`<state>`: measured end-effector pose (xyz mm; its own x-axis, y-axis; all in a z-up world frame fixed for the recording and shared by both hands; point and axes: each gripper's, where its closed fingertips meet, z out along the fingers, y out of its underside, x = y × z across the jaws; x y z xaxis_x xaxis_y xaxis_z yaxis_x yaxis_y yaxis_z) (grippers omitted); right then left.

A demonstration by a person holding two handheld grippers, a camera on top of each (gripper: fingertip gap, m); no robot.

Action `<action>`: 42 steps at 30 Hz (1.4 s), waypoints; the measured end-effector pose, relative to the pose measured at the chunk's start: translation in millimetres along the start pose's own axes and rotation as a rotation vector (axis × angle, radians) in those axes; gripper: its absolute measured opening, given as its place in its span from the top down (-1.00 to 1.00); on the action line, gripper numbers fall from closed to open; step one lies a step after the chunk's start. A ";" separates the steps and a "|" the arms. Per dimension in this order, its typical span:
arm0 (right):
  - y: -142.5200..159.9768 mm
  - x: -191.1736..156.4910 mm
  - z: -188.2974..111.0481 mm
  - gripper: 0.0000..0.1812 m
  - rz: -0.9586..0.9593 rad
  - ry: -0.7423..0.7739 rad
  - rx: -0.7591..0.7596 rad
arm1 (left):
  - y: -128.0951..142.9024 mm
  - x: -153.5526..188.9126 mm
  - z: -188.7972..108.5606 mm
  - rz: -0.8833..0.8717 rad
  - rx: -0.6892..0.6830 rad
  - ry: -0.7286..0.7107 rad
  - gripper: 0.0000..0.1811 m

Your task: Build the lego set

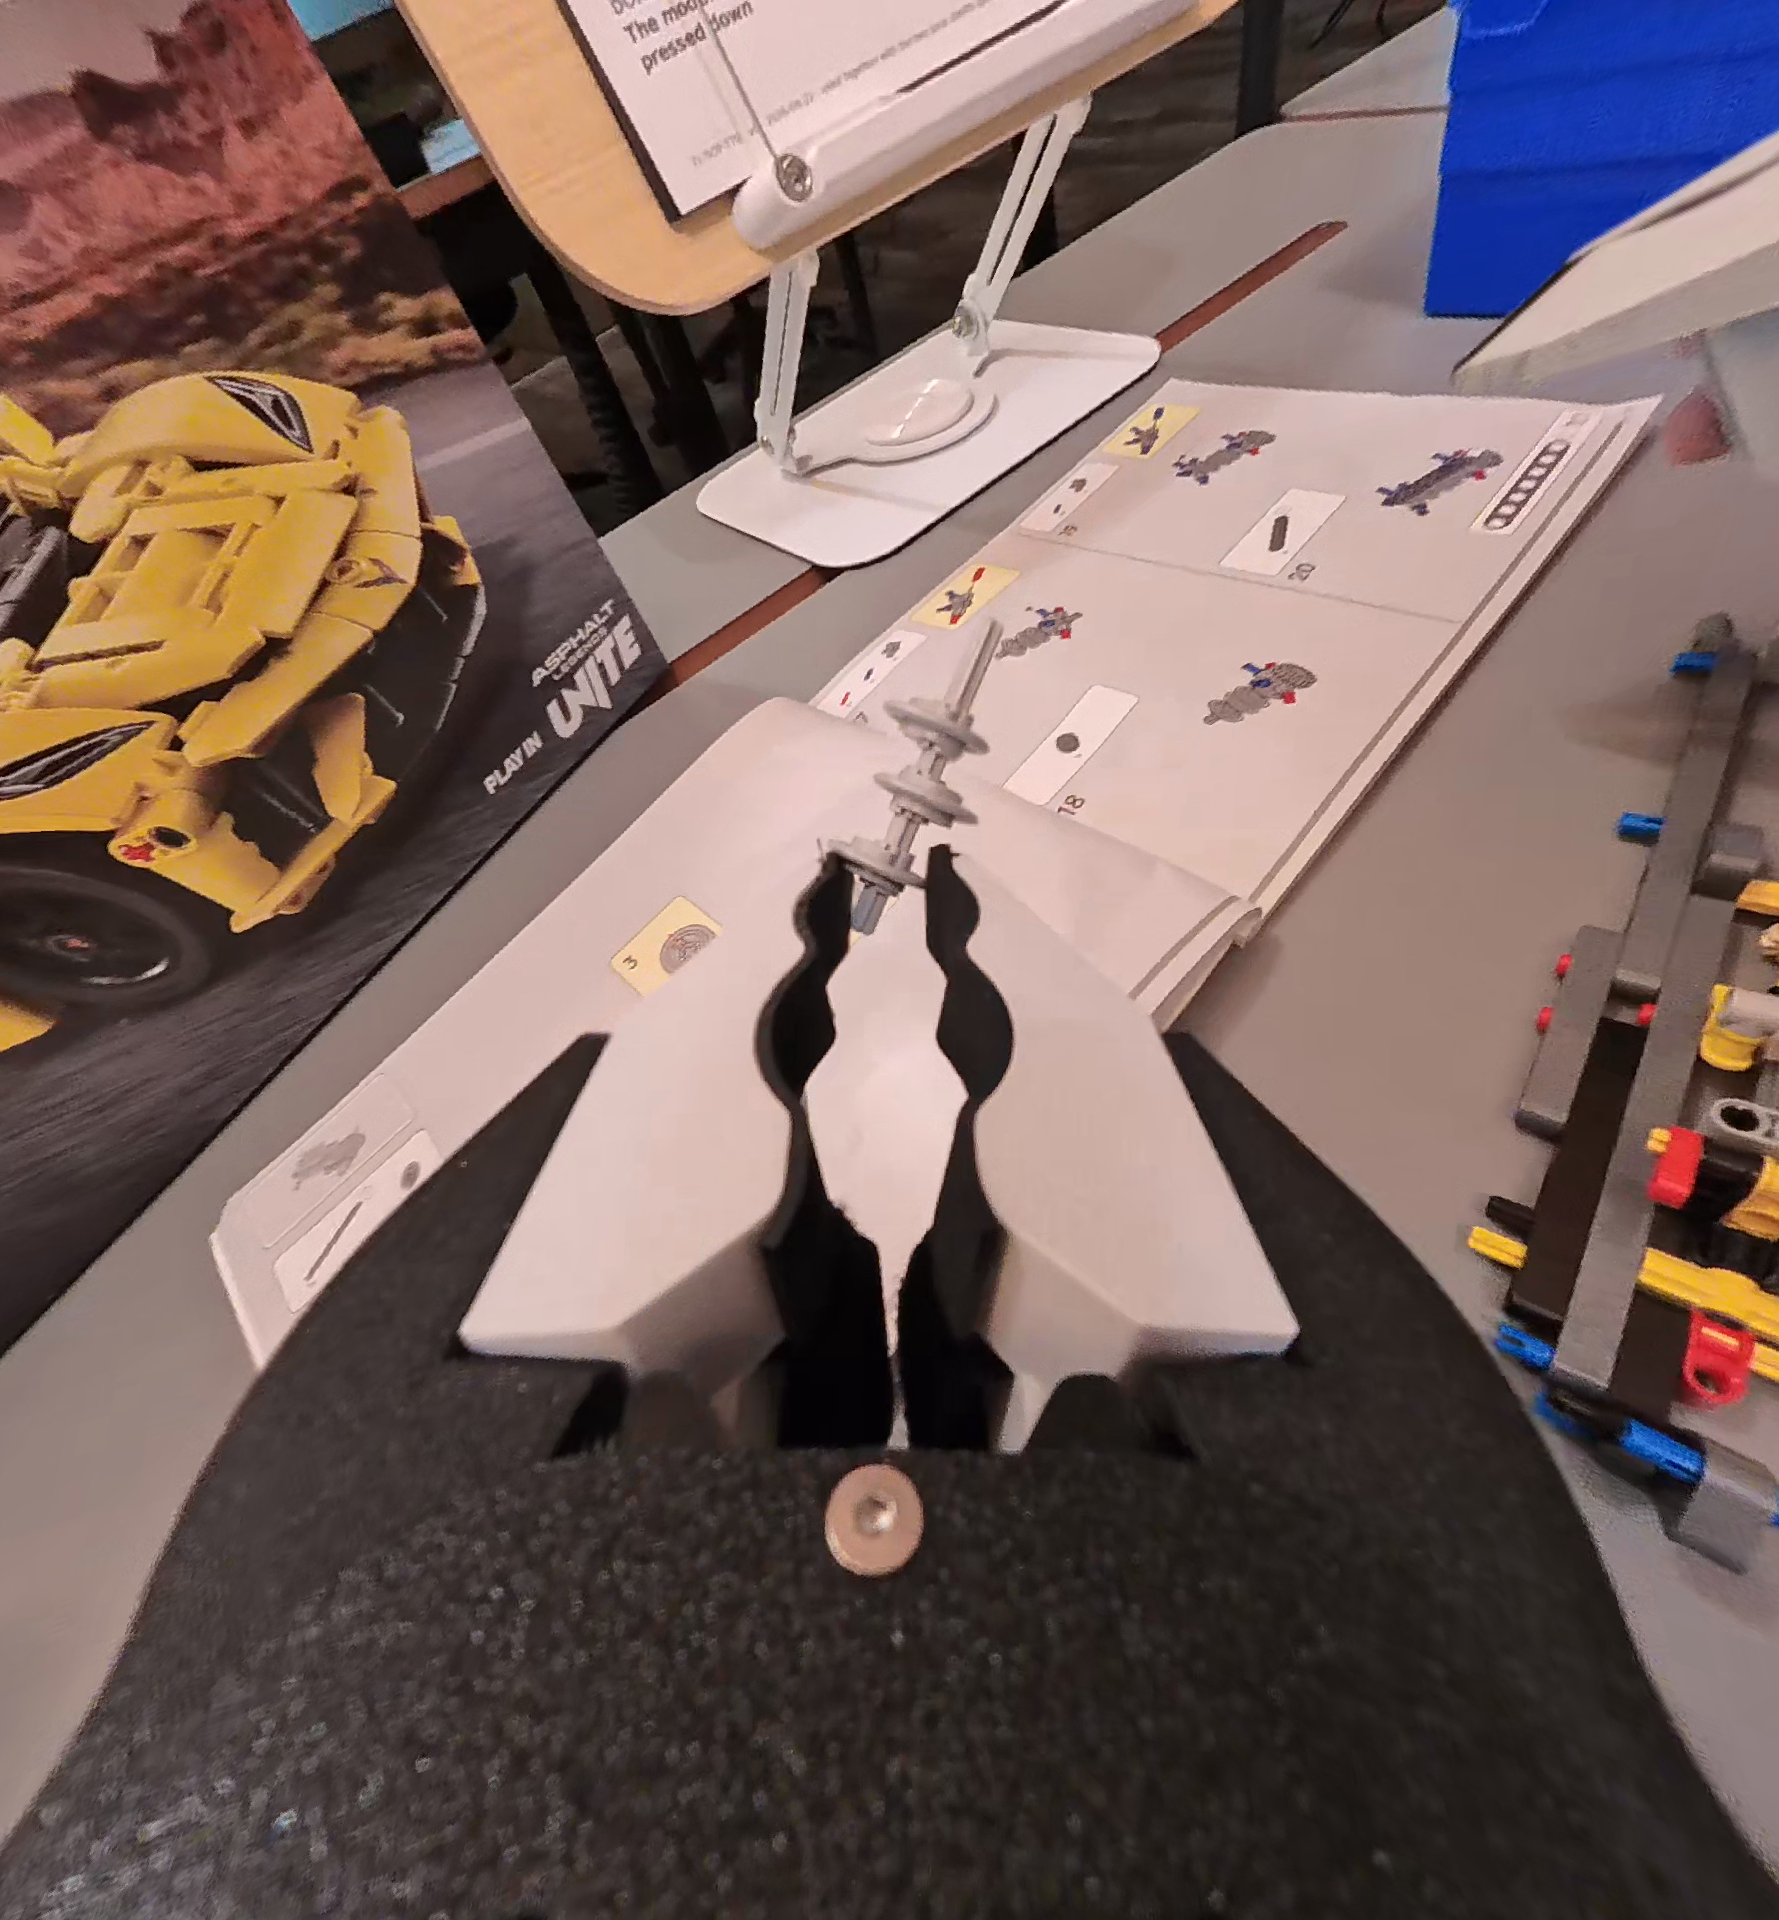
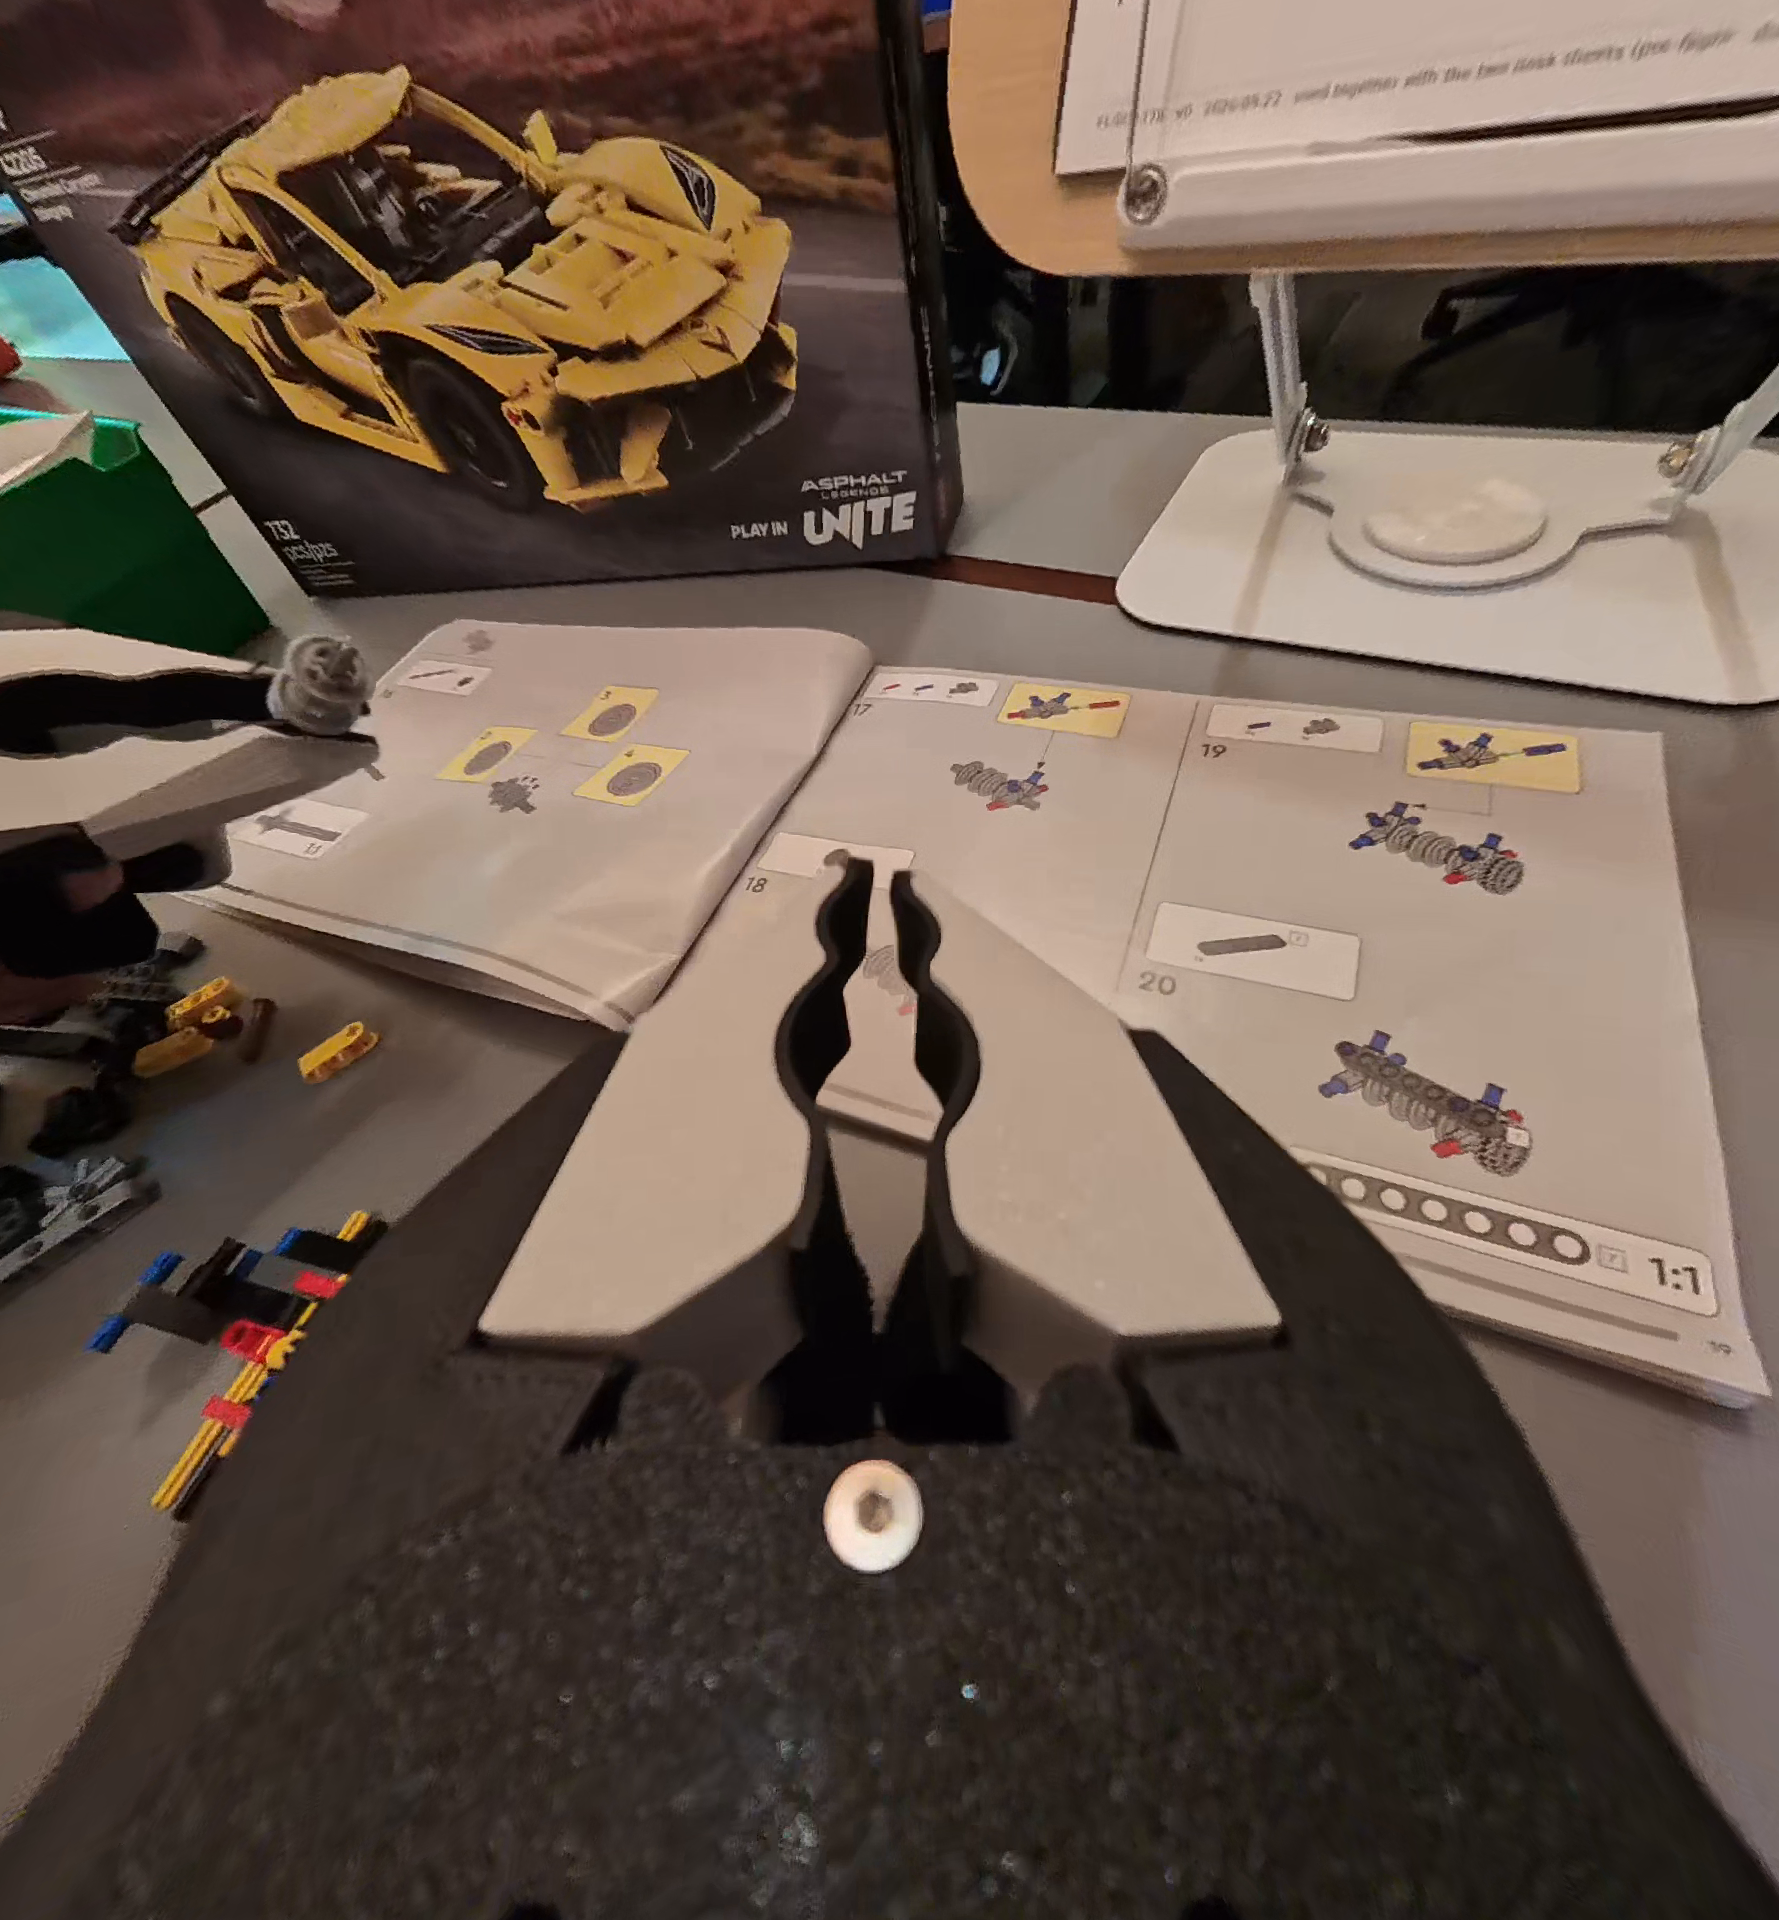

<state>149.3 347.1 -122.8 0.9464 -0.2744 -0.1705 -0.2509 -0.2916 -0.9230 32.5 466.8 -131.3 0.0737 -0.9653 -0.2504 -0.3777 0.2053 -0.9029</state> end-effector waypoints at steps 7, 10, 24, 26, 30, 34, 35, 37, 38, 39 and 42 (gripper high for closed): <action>9.7 -21.8 9.5 0.89 0.040 -0.098 -0.035 | 16.2 -17.3 0.4 0.016 -0.092 -0.078 0.86; 14.4 -53.6 10.0 0.63 0.079 -0.274 -0.059 | 21.3 -56.0 -13.8 0.056 -0.122 -0.219 0.86; 12.8 -93.3 3.6 0.29 -0.075 -0.406 -0.017 | 22.2 -55.7 -30.1 0.217 -0.084 -0.238 0.86; 9.2 -88.1 -10.6 0.17 -0.082 -0.408 -0.028 | 14.0 -36.2 -28.0 0.243 -0.040 -0.189 0.86; 41.7 -90.9 -54.8 0.13 -0.151 -0.348 -0.162 | 0.9 8.5 -25.3 0.338 0.014 -0.096 0.86; 108.9 -100.7 -100.1 0.30 -0.308 -0.230 -0.371 | -11.4 31.2 -29.8 0.421 0.053 -0.082 0.86; 120.6 -100.9 -107.9 0.35 -0.353 -0.182 -0.398 | -13.3 28.9 -31.6 0.430 0.057 -0.097 0.86; 140.2 -101.0 -119.9 0.48 -0.473 -0.090 -0.453 | -16.3 18.0 -35.6 0.417 0.060 -0.127 0.86; 145.4 -98.0 -122.7 0.52 -0.527 -0.017 -0.476 | -17.6 11.5 -37.6 0.392 0.063 -0.140 0.86; 148.2 -95.6 -125.1 0.59 -0.570 0.048 -0.496 | -19.0 5.6 -39.6 0.360 0.069 -0.149 0.86; 151.7 -97.0 -128.8 0.74 -0.593 0.161 -0.540 | -20.8 -4.2 -43.2 0.279 0.083 -0.152 0.86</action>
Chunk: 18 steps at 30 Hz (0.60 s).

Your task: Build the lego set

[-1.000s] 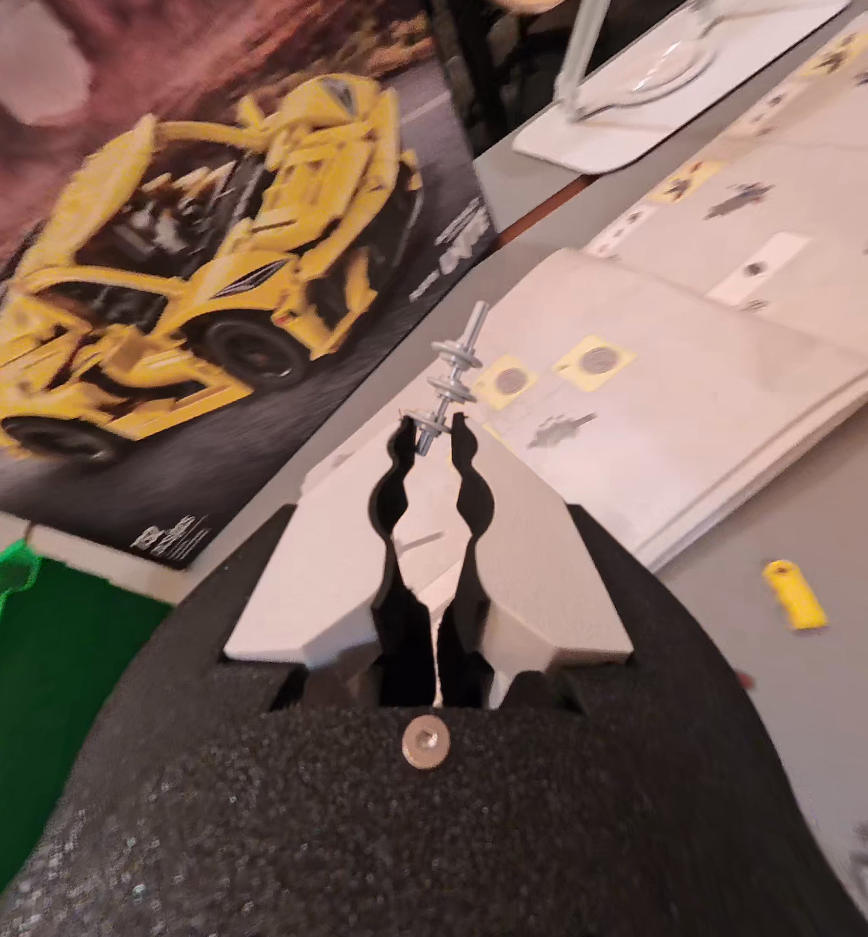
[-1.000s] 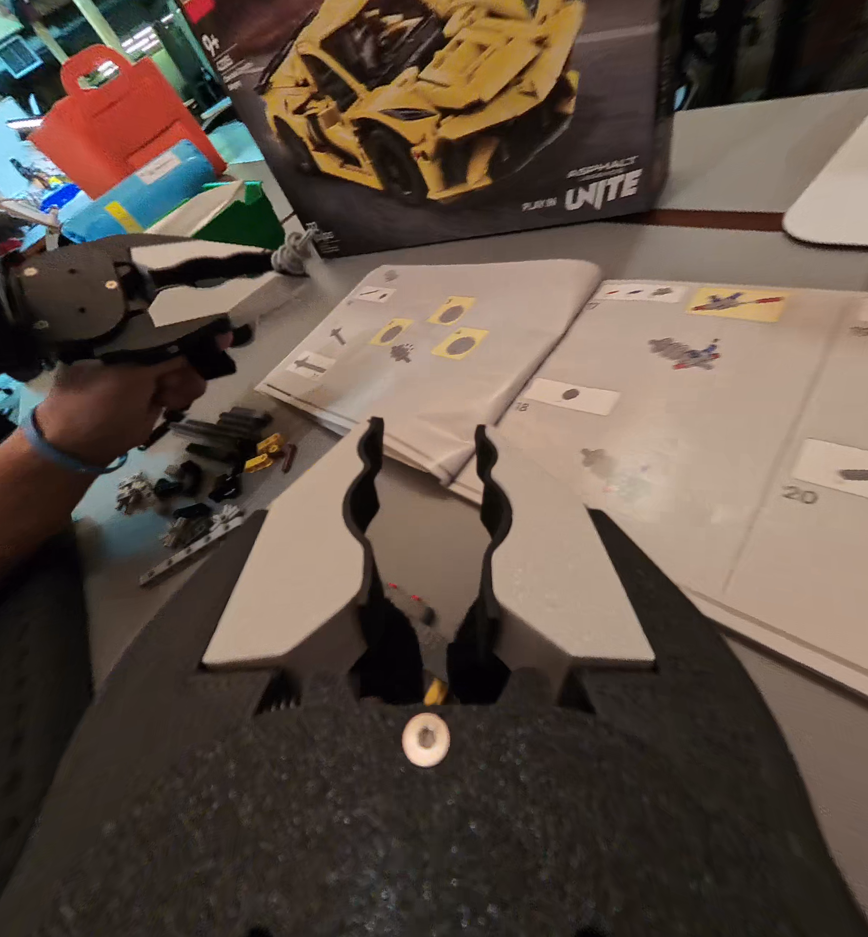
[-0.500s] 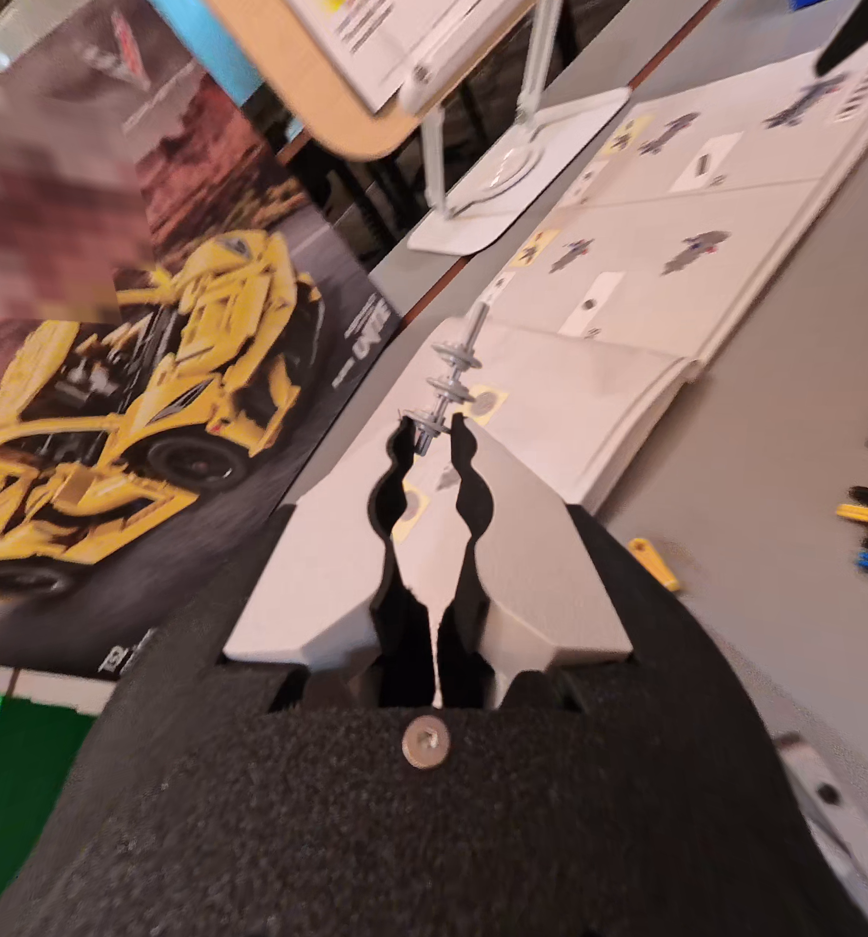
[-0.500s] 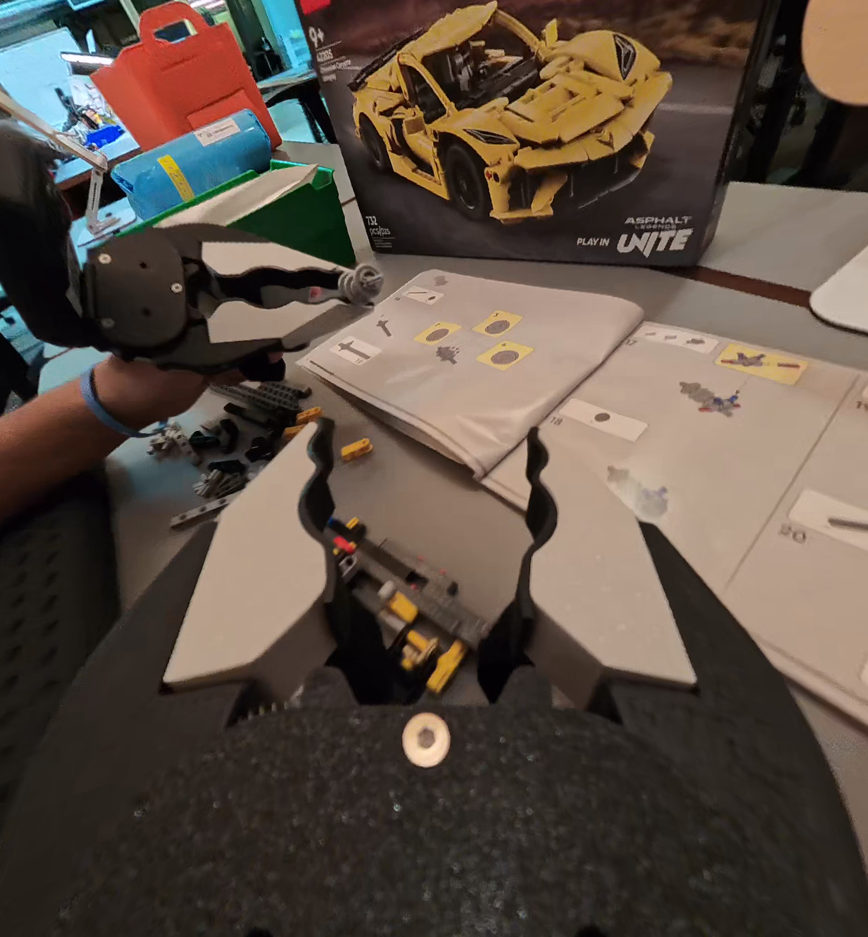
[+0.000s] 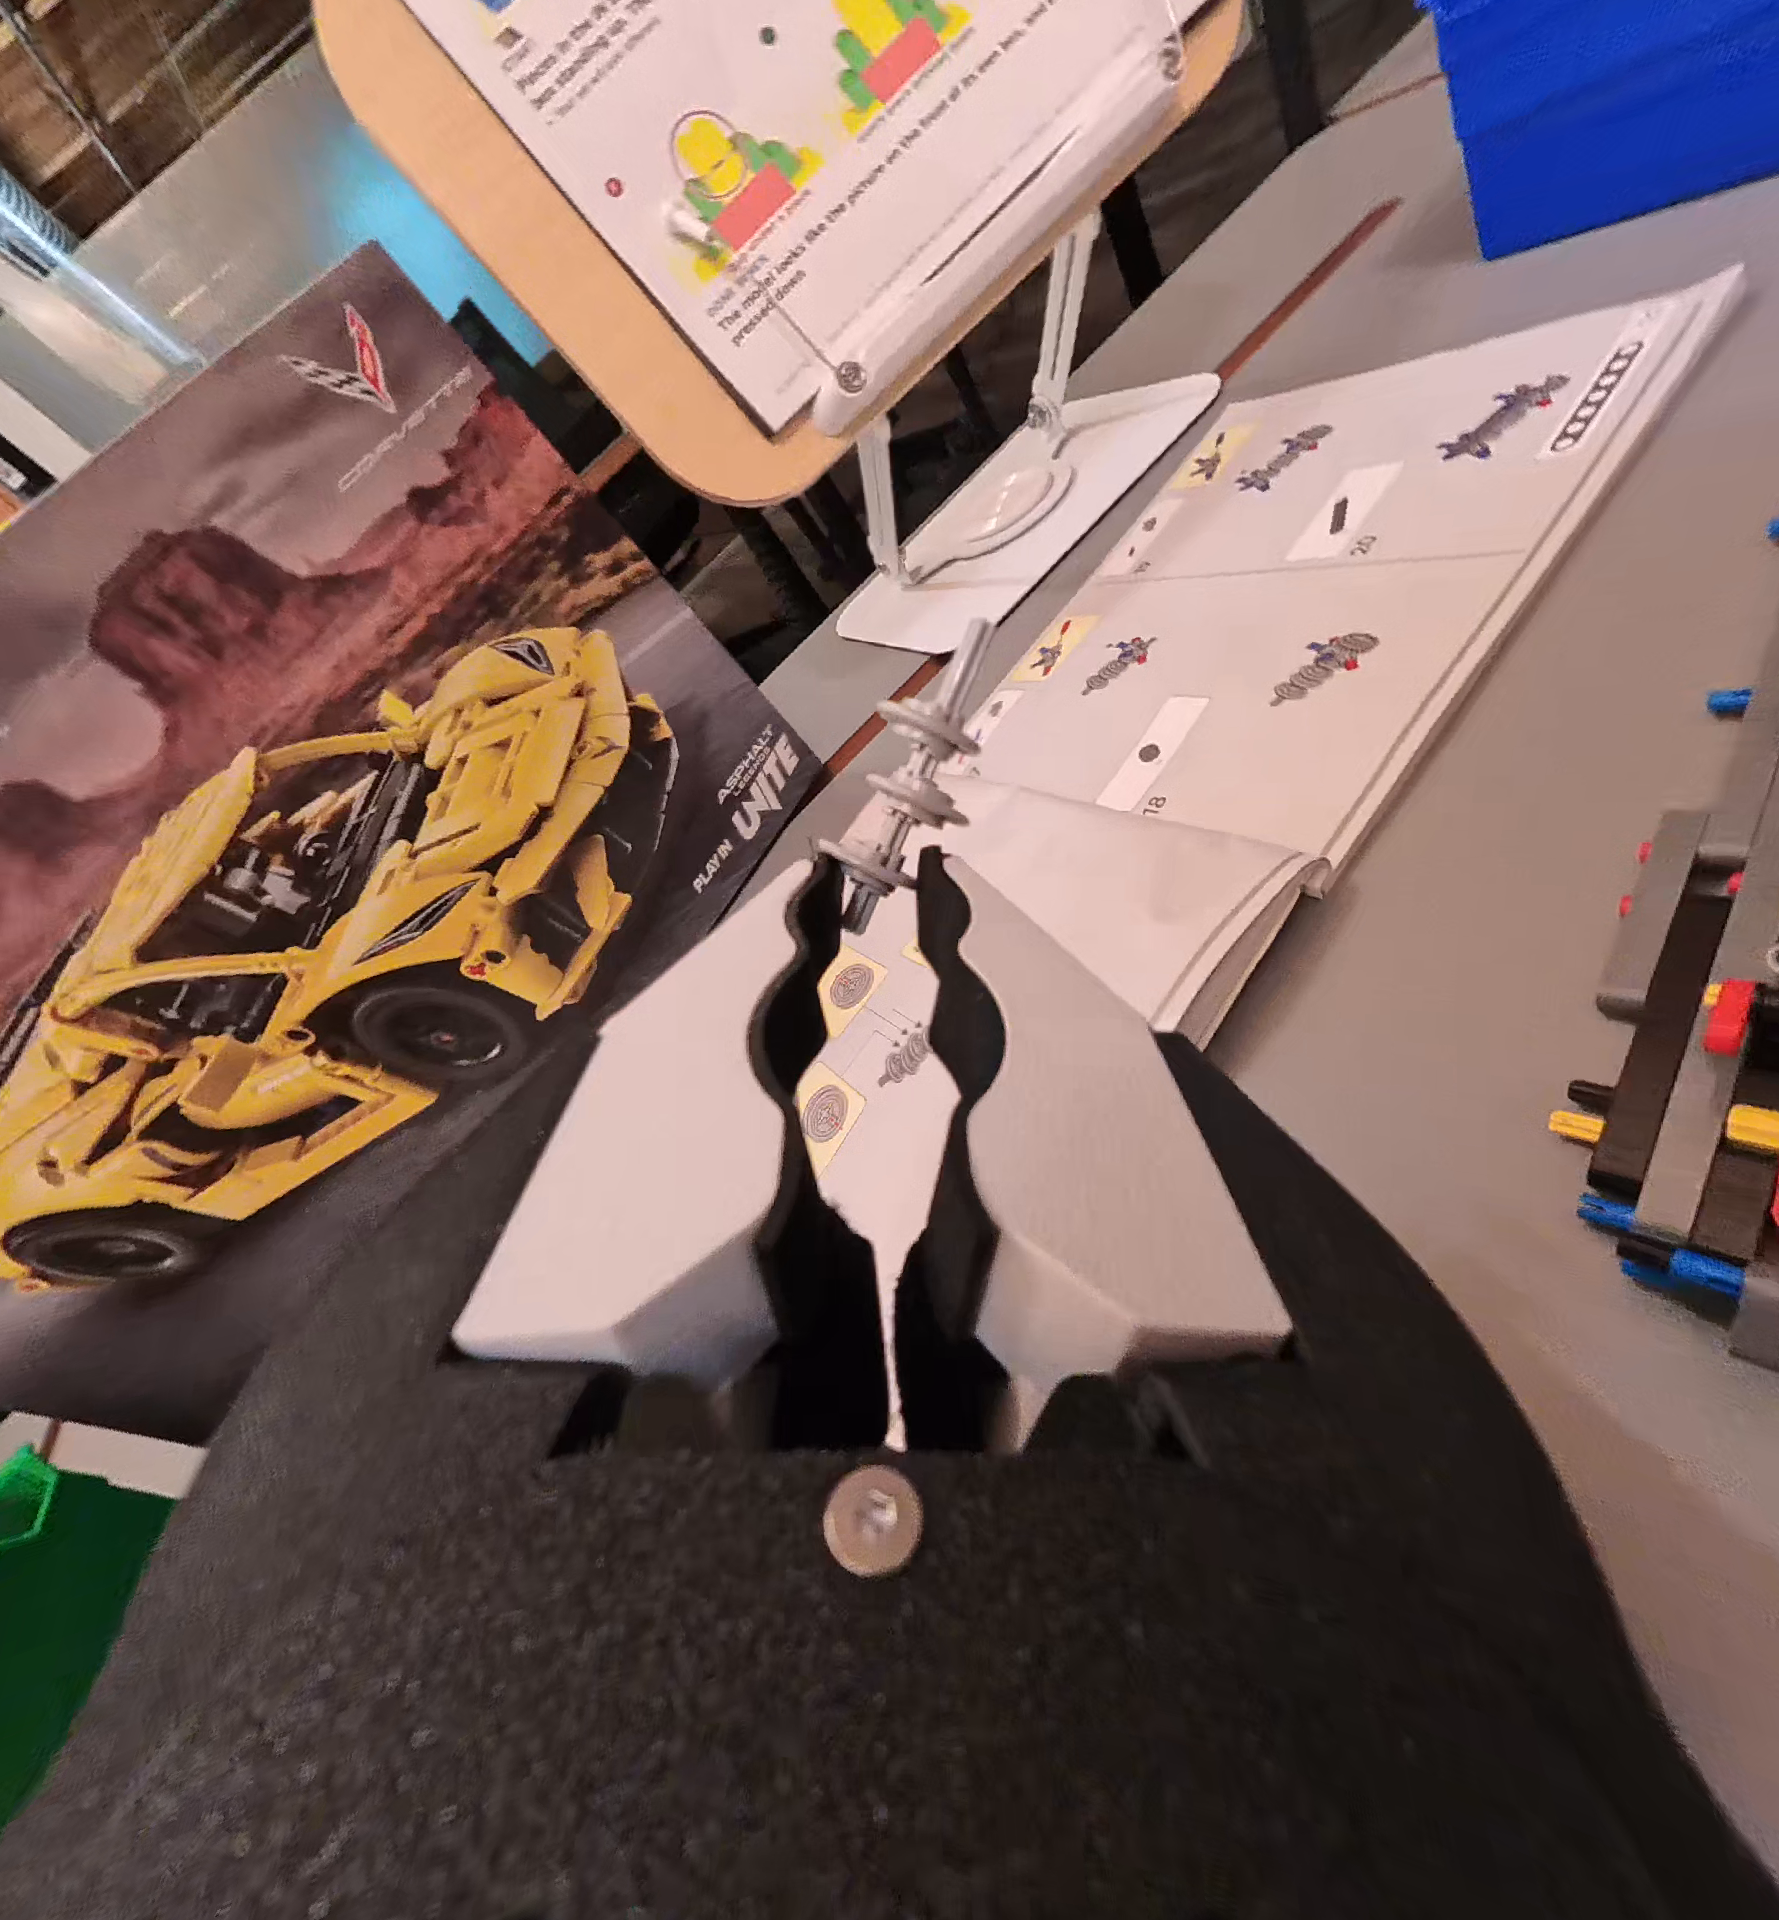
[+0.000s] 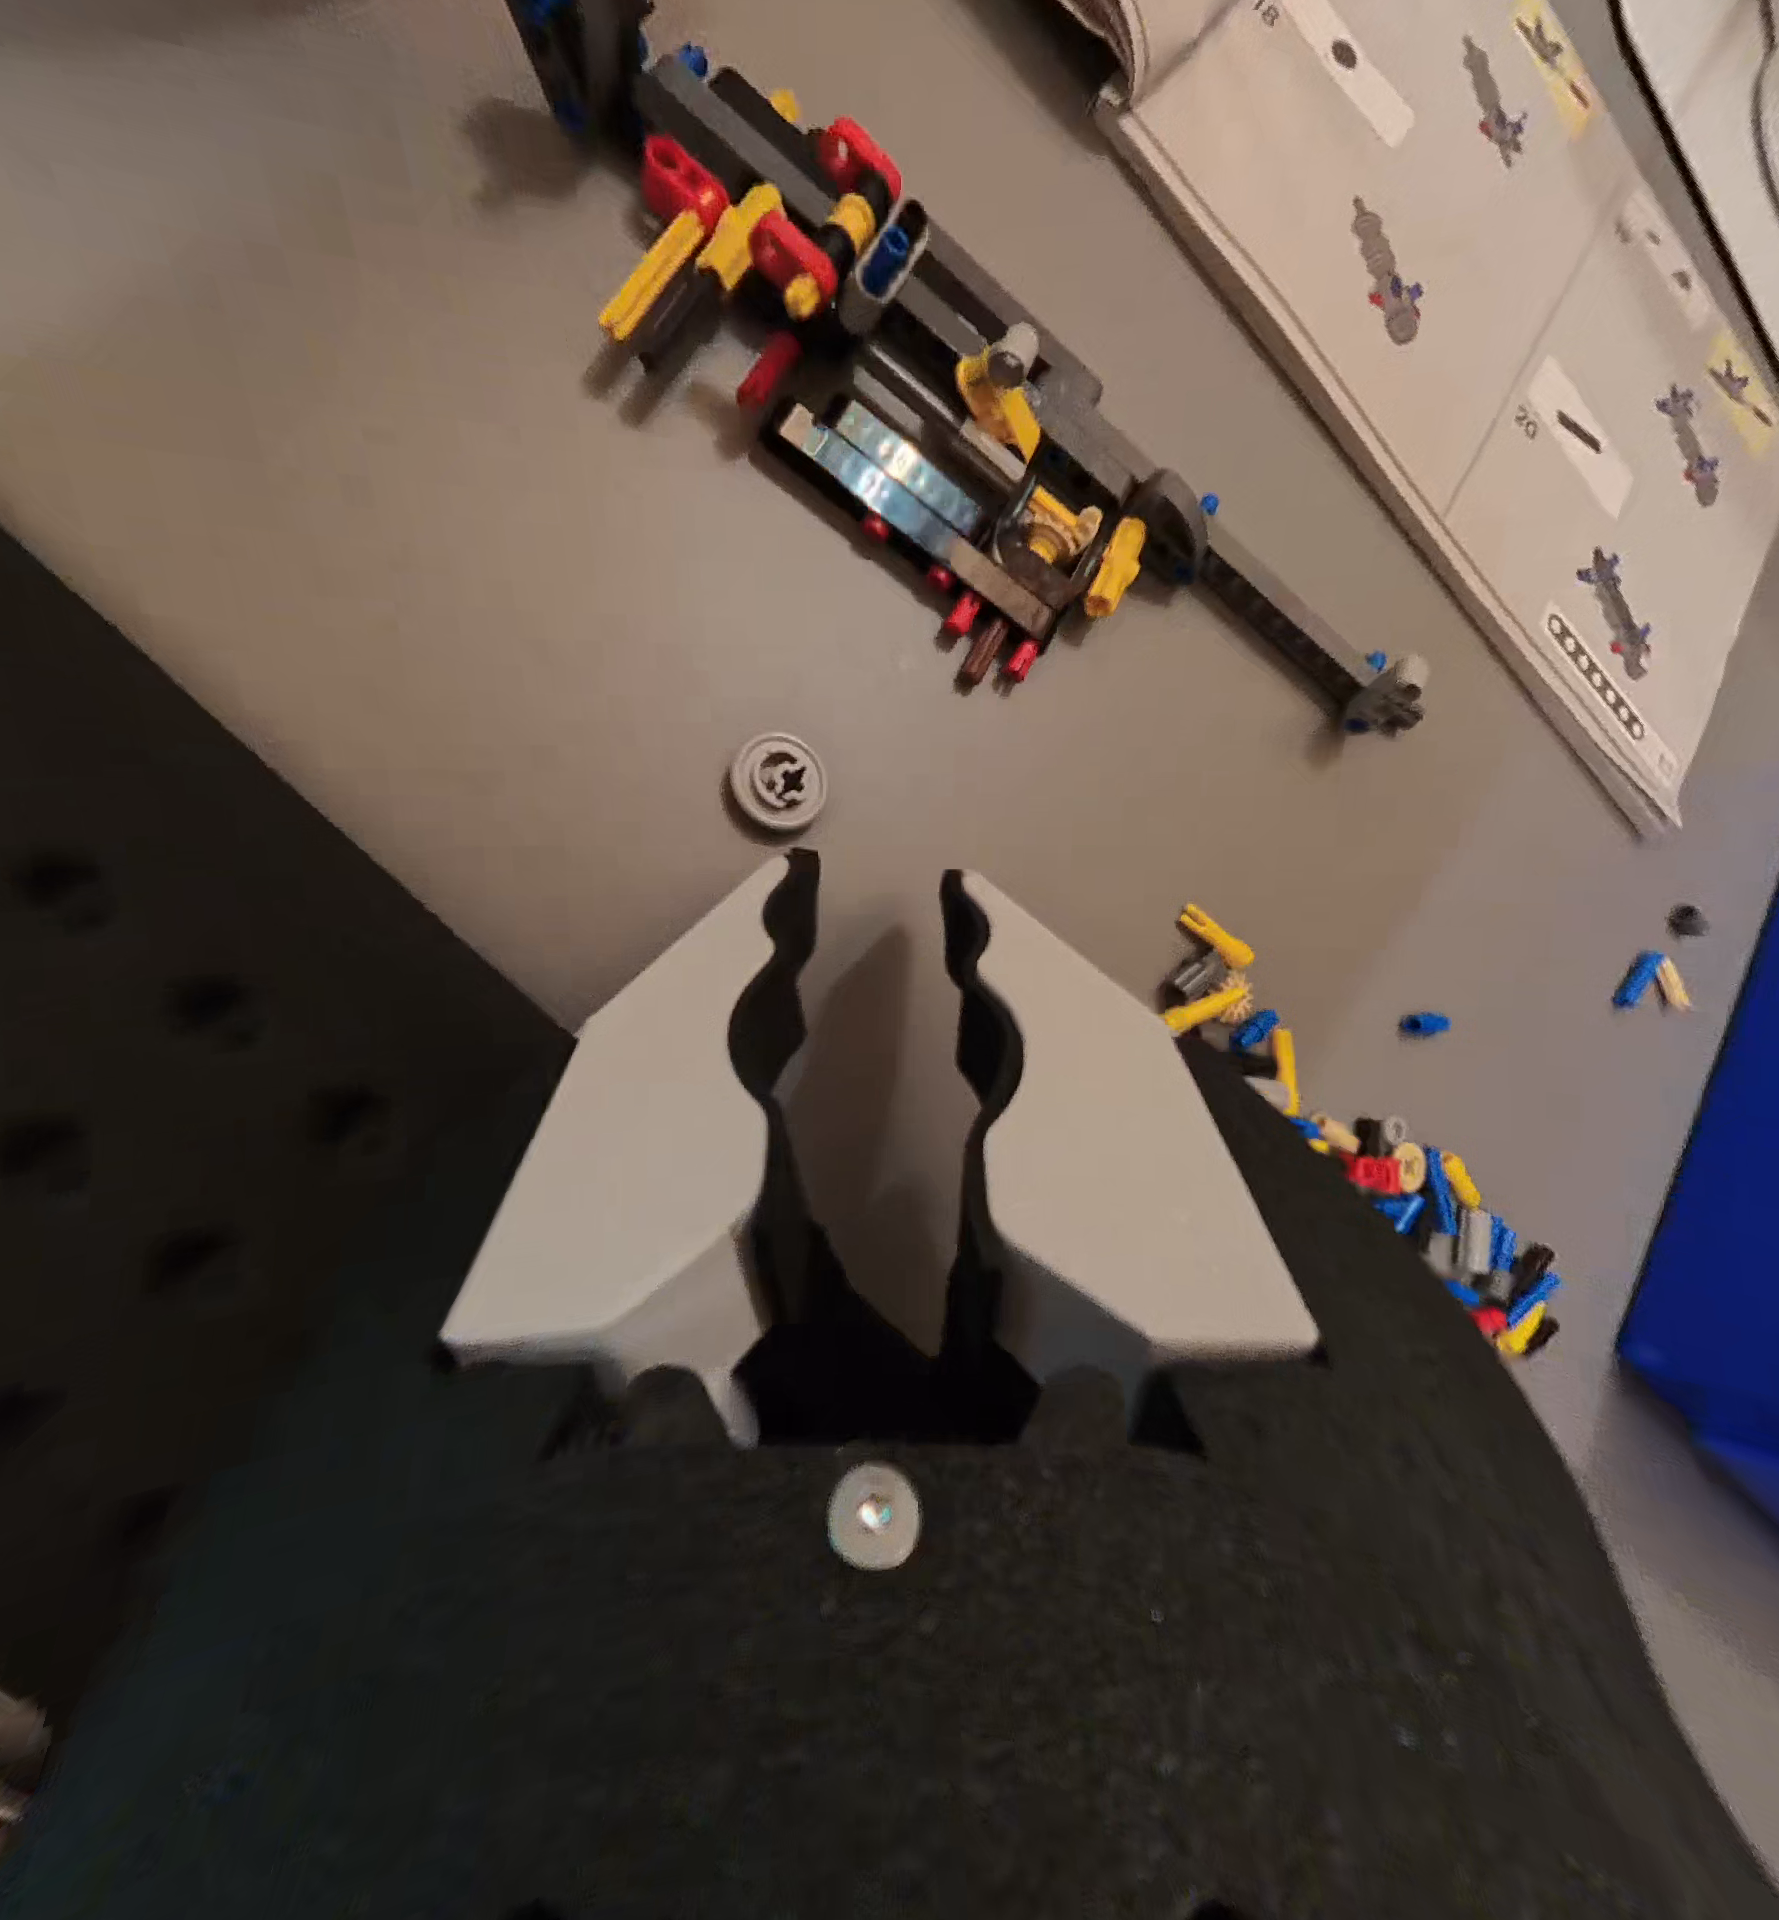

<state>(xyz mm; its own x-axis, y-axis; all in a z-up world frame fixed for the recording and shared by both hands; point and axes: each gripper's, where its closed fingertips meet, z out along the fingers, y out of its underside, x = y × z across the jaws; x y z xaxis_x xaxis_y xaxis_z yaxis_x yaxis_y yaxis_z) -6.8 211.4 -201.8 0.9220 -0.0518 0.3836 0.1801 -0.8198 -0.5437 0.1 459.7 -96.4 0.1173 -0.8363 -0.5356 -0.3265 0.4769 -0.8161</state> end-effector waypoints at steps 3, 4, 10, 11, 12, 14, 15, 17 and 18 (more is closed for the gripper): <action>-5.4 -6.7 -7.7 0.75 0.020 0.005 0.006 | 0.0 -3.1 -0.5 -0.005 0.001 -0.014 0.86; -7.0 -11.0 -9.8 0.73 0.041 -0.024 0.013 | 0.2 -2.7 -0.3 0.004 -0.001 -0.016 0.86; -21.8 -42.6 -9.8 0.57 0.444 -0.472 0.043 | -0.4 4.4 1.3 0.046 -0.004 -0.014 0.86; -26.6 -43.0 -12.3 0.59 0.510 -0.530 0.061 | 0.0 4.6 1.4 0.050 -0.005 -0.015 0.86; -27.1 -42.2 -14.1 0.60 0.527 -0.547 0.065 | 0.4 3.7 1.4 0.051 -0.007 -0.019 0.86; -16.6 -37.9 -12.7 0.60 0.466 -0.481 0.020 | 1.8 1.2 1.4 0.041 -0.010 -0.021 0.86; -15.9 -39.3 -13.8 0.60 0.450 -0.477 0.020 | 2.6 -0.6 1.4 0.034 -0.012 -0.023 0.86; -18.9 -44.5 -14.4 0.56 0.471 -0.511 0.021 | 3.2 -4.1 1.1 0.021 -0.013 -0.029 0.86; -20.5 -43.2 -12.3 0.55 0.482 -0.504 0.031 | 3.4 -4.7 1.1 0.015 -0.014 -0.028 0.86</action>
<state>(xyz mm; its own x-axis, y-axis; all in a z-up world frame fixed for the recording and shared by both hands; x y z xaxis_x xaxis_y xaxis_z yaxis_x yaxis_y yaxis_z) -54.6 223.4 -198.1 0.9466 -0.1288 -0.2955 -0.2868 -0.7550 -0.5897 -0.5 465.5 -96.9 0.1381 -0.8211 -0.5538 -0.3412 0.4855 -0.8049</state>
